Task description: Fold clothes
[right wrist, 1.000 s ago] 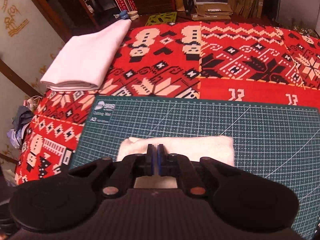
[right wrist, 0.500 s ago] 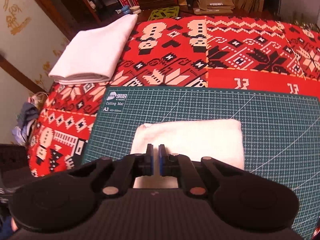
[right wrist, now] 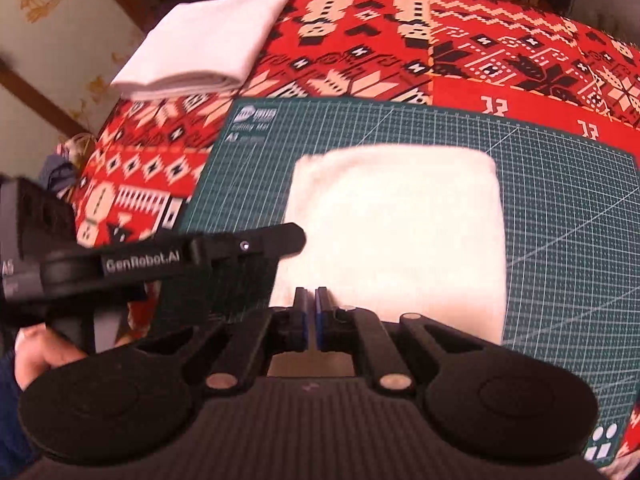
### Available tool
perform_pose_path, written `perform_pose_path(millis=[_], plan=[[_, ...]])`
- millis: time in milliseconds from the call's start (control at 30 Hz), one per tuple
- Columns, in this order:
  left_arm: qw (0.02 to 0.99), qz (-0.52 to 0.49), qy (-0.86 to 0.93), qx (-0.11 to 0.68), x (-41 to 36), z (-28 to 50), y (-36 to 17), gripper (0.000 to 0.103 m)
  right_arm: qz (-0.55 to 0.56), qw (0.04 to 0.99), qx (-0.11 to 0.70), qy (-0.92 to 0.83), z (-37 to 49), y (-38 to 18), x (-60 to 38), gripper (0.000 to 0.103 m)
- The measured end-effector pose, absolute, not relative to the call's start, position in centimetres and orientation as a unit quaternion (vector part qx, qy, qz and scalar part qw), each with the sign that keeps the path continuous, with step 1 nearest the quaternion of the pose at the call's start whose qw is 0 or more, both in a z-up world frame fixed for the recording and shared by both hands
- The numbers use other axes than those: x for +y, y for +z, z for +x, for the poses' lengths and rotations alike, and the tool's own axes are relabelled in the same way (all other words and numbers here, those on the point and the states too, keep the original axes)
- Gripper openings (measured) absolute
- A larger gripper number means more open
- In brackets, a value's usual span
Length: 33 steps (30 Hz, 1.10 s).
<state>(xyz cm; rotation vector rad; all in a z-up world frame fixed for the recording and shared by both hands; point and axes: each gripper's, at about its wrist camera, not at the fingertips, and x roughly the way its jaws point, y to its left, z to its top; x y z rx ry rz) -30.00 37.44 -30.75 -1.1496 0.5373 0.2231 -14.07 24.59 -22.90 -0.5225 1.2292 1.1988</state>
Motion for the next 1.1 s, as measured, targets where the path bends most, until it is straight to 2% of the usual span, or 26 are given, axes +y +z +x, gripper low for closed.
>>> perform_pose_path(millis=[100,200,300,600,800,867,900,1000,1100], plan=[[0.797,-0.537,0.096,0.26,36.6,-30.7,-30.7,0.011,-0.231,0.628,0.53,0.52,-14.2,-22.7,24.6,0.004],[0.799,-0.531,0.089,0.268,35.7,-31.1,-30.6,0.011,-0.228,0.632,0.536,0.511,-14.1,-23.1,24.8,0.004],[0.802,-0.528,0.078,0.267,35.2,-31.4,-30.5,0.004,-0.238,0.635,0.528,0.511,-14.8,-23.1,24.4,0.004],[0.803,-0.528,0.088,0.262,35.0,-32.4,-30.4,0.004,-0.248,0.625,0.528,0.519,-16.5,-22.5,23.0,0.007],[0.798,-0.538,0.058,0.265,33.8,-33.1,-30.5,0.014,-0.254,0.626,0.527,0.515,-17.5,-22.8,22.0,0.007],[0.8,-0.531,0.06,0.272,33.1,-33.4,-30.6,0.012,-0.257,0.619,0.528,0.522,-18.0,-22.9,21.4,0.008],[0.801,-0.528,0.064,0.275,32.9,-33.6,-30.6,0.003,-0.255,0.614,0.532,0.524,-18.2,-23.0,21.0,0.008],[0.803,-0.524,0.077,0.274,32.5,-34.2,-30.5,0.003,-0.248,0.596,0.552,0.528,-18.7,-23.3,20.1,0.008],[0.804,-0.521,0.084,0.274,32.2,-34.6,-30.2,0.001,-0.24,0.614,0.528,0.535,-18.8,-22.4,19.0,0.008]])
